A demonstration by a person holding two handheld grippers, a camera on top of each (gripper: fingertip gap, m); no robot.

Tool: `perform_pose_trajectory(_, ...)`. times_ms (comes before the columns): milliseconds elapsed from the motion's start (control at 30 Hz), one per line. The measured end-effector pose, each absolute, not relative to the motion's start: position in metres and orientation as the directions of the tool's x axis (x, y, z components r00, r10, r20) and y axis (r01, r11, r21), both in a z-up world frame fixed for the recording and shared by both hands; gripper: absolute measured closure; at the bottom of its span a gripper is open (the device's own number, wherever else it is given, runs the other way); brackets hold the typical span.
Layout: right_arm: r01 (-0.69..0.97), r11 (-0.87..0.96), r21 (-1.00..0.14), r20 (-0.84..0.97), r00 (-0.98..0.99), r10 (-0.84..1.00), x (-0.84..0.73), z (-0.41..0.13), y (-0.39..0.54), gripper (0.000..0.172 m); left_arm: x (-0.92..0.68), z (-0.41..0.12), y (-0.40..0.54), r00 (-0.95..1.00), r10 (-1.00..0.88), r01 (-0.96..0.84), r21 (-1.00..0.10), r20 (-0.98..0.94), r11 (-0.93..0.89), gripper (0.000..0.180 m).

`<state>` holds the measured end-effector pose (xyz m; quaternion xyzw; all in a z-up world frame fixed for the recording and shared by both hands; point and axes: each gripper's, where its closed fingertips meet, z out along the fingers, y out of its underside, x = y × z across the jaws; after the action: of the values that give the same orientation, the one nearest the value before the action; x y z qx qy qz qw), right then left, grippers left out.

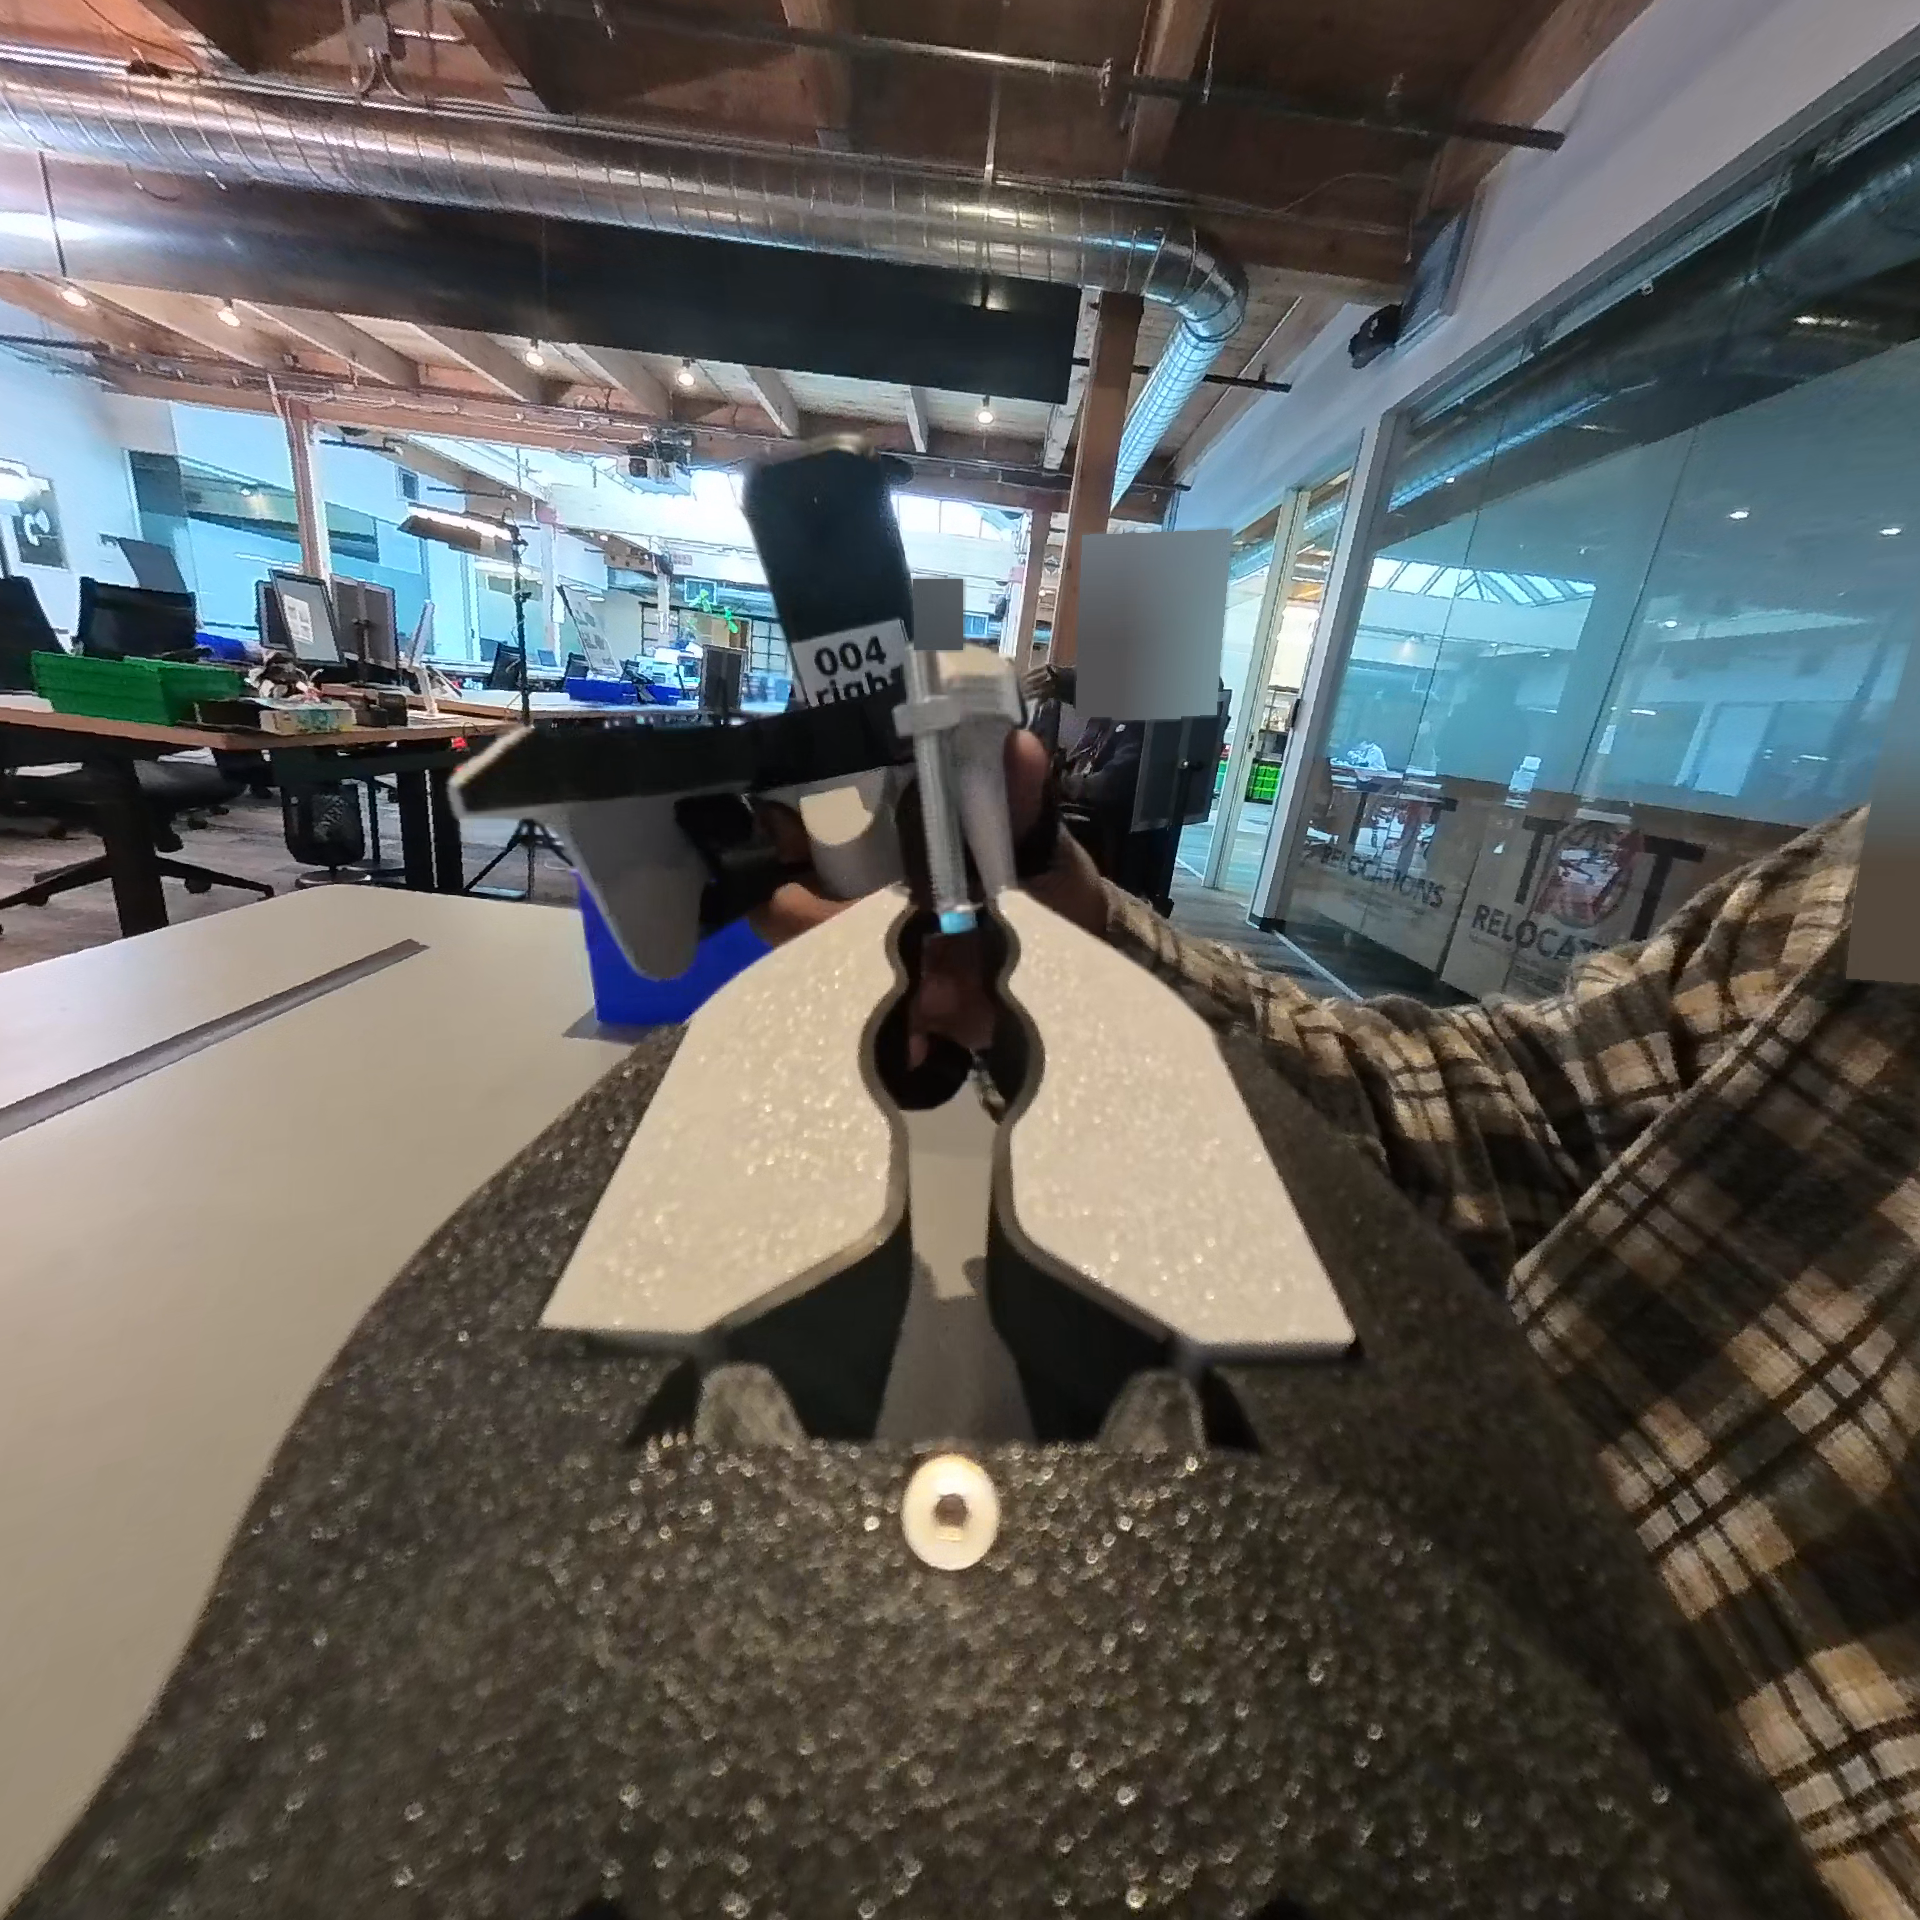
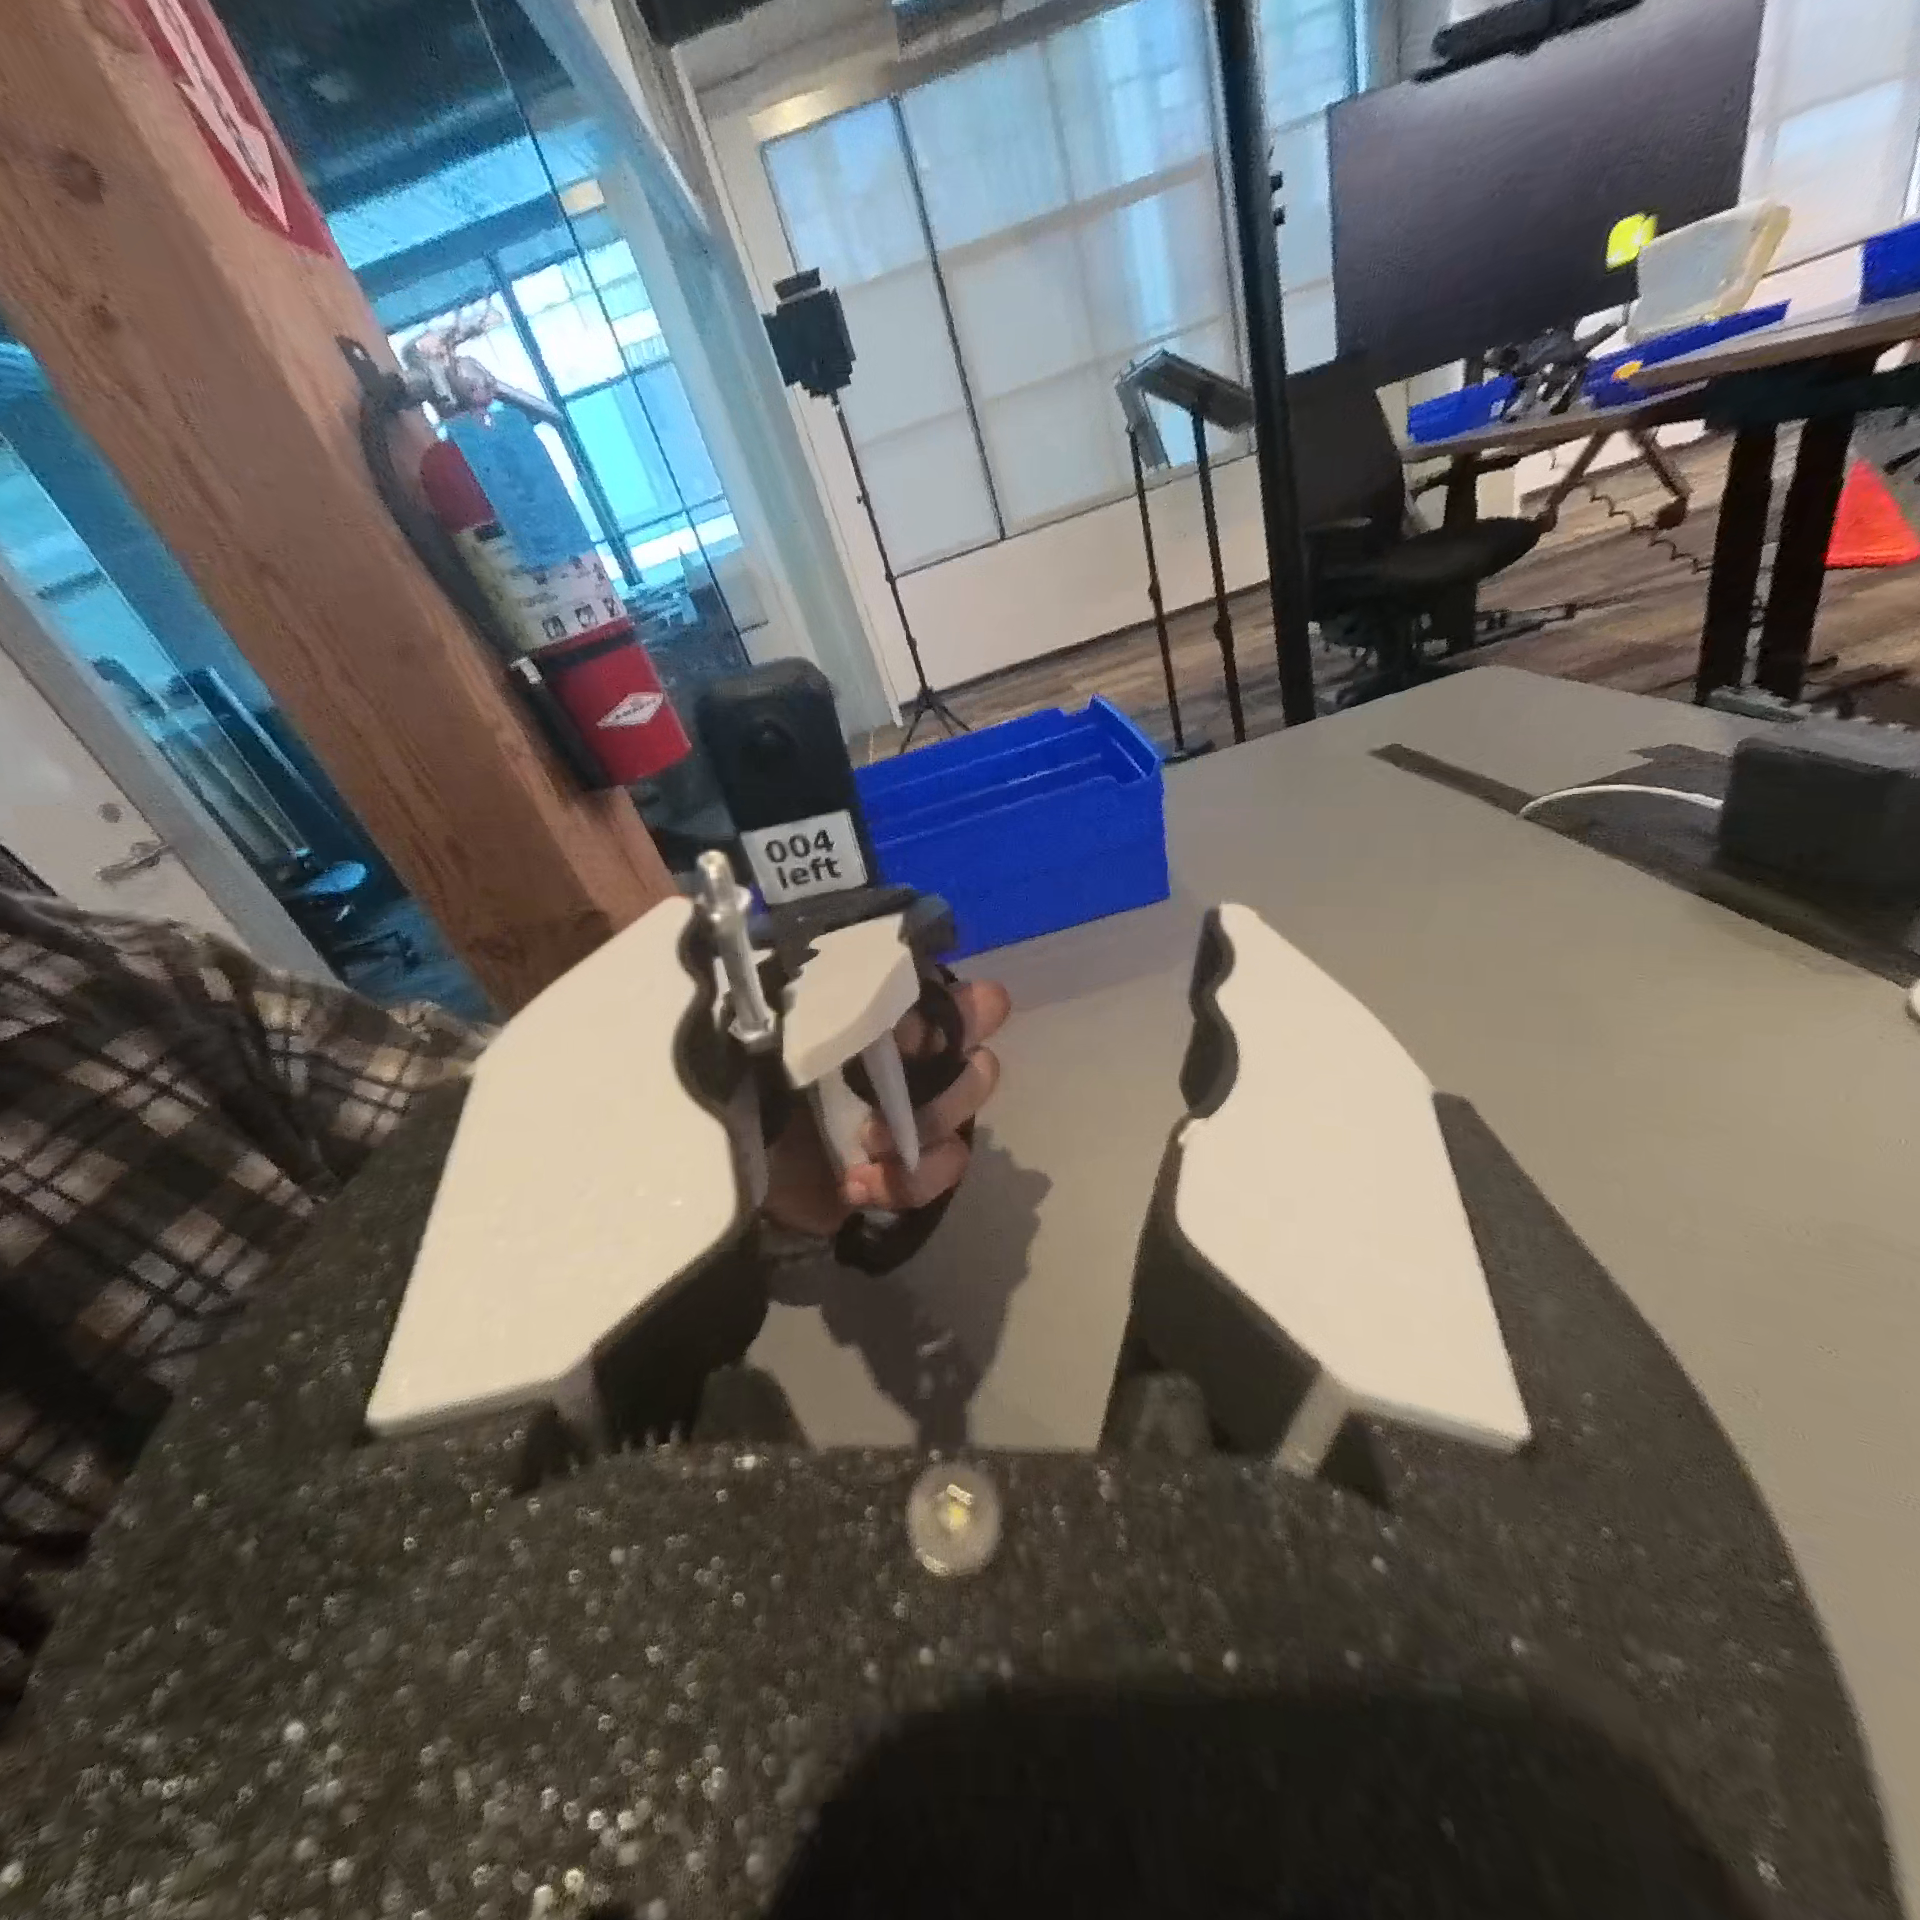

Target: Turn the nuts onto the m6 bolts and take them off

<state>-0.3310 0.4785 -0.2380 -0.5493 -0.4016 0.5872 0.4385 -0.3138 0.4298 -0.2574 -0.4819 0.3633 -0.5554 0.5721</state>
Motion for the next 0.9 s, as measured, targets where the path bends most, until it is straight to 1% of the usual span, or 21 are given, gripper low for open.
perform_pose_trajectory(67,-0.101,-0.292,-0.951,-0.292,-0.014,0.956,-0.327,-0.233,0.479,0.084,-0.314,-0.256,0.429,0.117,-0.986,0.291,-0.953,0.117,-0.079,0.171)
perform_pose_trajectory(133,-0.092,-0.293,-0.952,-0.29,-0.04,0.956,-0.331,-0.231,0.473,0.086,-0.314,-0.256,0.428,0.117,-0.986,0.292,-0.953,0.116,-0.077,0.171)
perform_pose_trajectory(167,-0.082,-0.287,-0.954,-0.283,-0.054,0.957,-0.333,-0.23,0.469,0.09,-0.314,-0.256,0.429,0.12,-0.986,0.291,-0.954,0.114,-0.075,0.171)
perform_pose_trajectory(233,-0.05,-0.266,-0.963,-0.26,-0.099,0.961,-0.335,-0.229,0.458,0.114,-0.314,-0.256,0.429,0.127,-0.986,0.288,-0.955,0.111,-0.071,0.171)
perform_pose_trajectory(267,-0.037,-0.259,-0.965,-0.253,-0.116,0.96,-0.335,-0.229,0.453,0.123,-0.315,-0.257,0.43,0.132,-0.985,0.284,-0.956,0.109,-0.068,0.171)
perform_pose_trajectory(333,-0.008,-0.255,-0.967,-0.252,-0.123,0.96,-0.335,-0.229,0.449,0.132,-0.314,-0.258,0.431,0.137,-0.985,0.276,-0.959,0.107,-0.066,0.171)
perform_pose_trajectory(467,0.05,-0.243,-0.969,-0.248,-0.183,0.951,-0.336,-0.23,0.438,0.159,-0.312,-0.261,0.432,0.146,-0.984,0.257,-0.964,0.105,-0.065,0.171)
perform_pose_trajectory(500,0.061,-0.241,-0.969,-0.249,-0.192,0.949,-0.336,-0.23,0.436,0.162,-0.312,-0.261,0.432,0.147,-0.983,0.254,-0.965,0.106,-0.066,0.171)
perform_pose_trajectory(733,0.188,-0.213,-0.959,-0.244,-0.162,0.956,-0.337,-0.241,0.437,0.162,-0.306,-0.274,0.436,0.149,-0.982,0.174,-0.981,0.116,-0.089,0.17)
perform_pose_trajectory(900,0.182,-0.213,-0.96,-0.242,-0.156,0.958,-0.335,-0.243,0.438,0.162,-0.305,-0.276,0.437,0.148,-0.981,0.166,-0.981,0.126,-0.101,0.169)
